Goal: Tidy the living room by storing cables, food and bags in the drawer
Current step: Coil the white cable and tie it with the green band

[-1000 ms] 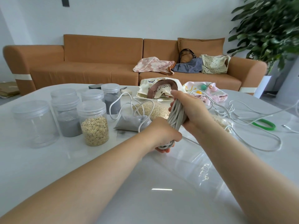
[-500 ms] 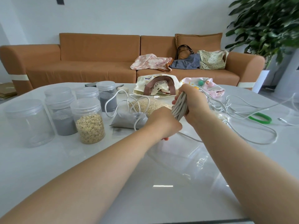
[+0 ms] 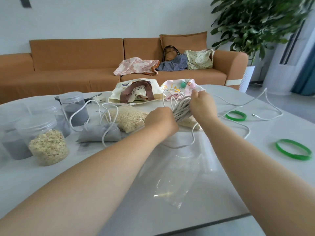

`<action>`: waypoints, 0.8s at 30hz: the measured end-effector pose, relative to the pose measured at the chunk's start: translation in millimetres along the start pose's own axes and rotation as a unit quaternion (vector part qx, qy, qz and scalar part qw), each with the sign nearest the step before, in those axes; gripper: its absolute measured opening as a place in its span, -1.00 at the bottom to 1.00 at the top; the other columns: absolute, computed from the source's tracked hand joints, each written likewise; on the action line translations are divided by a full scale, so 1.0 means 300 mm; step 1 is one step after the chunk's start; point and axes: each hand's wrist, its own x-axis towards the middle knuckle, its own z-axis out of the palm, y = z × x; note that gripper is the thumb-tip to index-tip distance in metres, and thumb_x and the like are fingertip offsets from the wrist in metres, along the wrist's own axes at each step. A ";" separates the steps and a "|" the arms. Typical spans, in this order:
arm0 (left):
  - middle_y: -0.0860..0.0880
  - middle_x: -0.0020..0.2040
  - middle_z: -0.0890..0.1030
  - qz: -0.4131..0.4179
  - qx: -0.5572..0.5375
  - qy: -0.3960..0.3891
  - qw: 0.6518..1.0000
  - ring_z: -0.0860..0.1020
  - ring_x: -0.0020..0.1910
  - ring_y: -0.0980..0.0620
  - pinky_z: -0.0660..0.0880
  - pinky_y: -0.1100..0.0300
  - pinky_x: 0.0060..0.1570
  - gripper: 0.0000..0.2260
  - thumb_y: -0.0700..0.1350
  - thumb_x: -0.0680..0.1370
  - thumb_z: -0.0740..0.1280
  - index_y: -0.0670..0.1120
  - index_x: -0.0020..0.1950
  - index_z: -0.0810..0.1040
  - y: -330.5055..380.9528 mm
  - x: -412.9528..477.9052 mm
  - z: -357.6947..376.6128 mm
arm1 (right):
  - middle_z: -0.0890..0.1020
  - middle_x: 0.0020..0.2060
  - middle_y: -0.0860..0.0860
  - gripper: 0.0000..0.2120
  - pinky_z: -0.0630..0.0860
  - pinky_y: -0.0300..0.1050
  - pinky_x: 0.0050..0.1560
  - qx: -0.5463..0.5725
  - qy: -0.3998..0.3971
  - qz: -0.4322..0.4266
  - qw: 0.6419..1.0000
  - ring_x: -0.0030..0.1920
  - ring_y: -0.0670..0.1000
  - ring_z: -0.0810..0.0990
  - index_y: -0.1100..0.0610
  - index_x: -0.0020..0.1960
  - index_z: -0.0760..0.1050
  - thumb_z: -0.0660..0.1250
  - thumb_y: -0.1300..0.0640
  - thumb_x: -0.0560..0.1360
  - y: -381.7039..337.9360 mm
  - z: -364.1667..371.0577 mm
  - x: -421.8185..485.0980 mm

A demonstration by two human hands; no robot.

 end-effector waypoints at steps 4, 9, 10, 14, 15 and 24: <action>-0.08 0.06 0.57 -0.001 0.007 -0.004 1.000 0.55 0.05 -0.12 0.42 0.17 -0.15 -0.79 -0.16 0.47 0.29 -0.10 0.10 0.52 0.081 0.021 0.017 | 0.46 0.14 0.25 -0.74 0.35 0.04 0.11 -0.178 0.022 0.001 0.984 0.19 0.25 0.39 0.32 0.16 0.39 0.09 0.28 0.53 0.121 -0.065 0.035; -0.09 0.05 0.57 0.018 0.028 -0.007 0.999 0.55 0.05 -0.13 0.42 0.16 -0.15 -0.81 -0.16 0.47 0.30 -0.11 0.07 0.50 0.140 0.037 0.039 | 0.38 0.24 0.19 -0.62 0.32 0.03 0.21 -0.306 0.004 0.067 0.950 0.28 0.19 0.34 0.27 0.29 0.31 0.21 0.24 0.49 0.249 -0.122 0.067; -0.09 0.04 0.57 0.018 0.030 -0.007 0.999 0.55 0.05 -0.14 0.43 0.15 -0.15 -0.82 -0.14 0.47 0.31 -0.12 0.06 0.50 0.143 0.038 0.041 | 0.37 0.25 0.19 -0.61 0.32 0.02 0.22 -0.315 -0.002 0.077 0.946 0.29 0.19 0.34 0.27 0.30 0.31 0.21 0.24 0.49 0.269 -0.127 0.070; -0.10 0.03 0.56 0.032 0.053 -0.003 0.998 0.53 0.01 -0.14 0.43 0.14 -0.14 -0.88 -0.13 0.48 0.32 -0.10 -0.02 0.45 0.162 0.034 0.054 | 0.33 0.33 0.19 -0.55 0.28 0.04 0.29 -0.341 -0.048 0.120 0.931 0.35 0.19 0.29 0.28 0.40 0.23 0.14 0.22 0.53 0.327 -0.131 0.069; -0.10 0.03 0.56 0.040 0.062 0.000 0.997 0.52 -0.02 -0.13 0.42 0.14 -0.16 -0.90 -0.14 0.48 0.32 -0.08 -0.05 0.43 0.162 0.033 0.056 | 0.32 0.34 0.19 -0.55 0.28 0.05 0.30 -0.346 -0.056 0.118 0.929 0.36 0.19 0.28 0.28 0.42 0.22 0.12 0.21 0.54 0.329 -0.126 0.069; -0.11 0.05 0.57 0.052 0.072 0.010 0.996 0.54 0.06 -0.15 0.41 0.14 -0.15 -0.82 -0.17 0.48 0.30 -0.10 0.07 0.50 0.127 0.029 0.063 | 0.33 0.31 0.18 -0.59 0.35 0.02 0.23 -0.360 -0.087 0.094 0.924 0.33 0.17 0.30 0.23 0.34 0.35 0.19 0.22 0.51 0.302 -0.121 0.063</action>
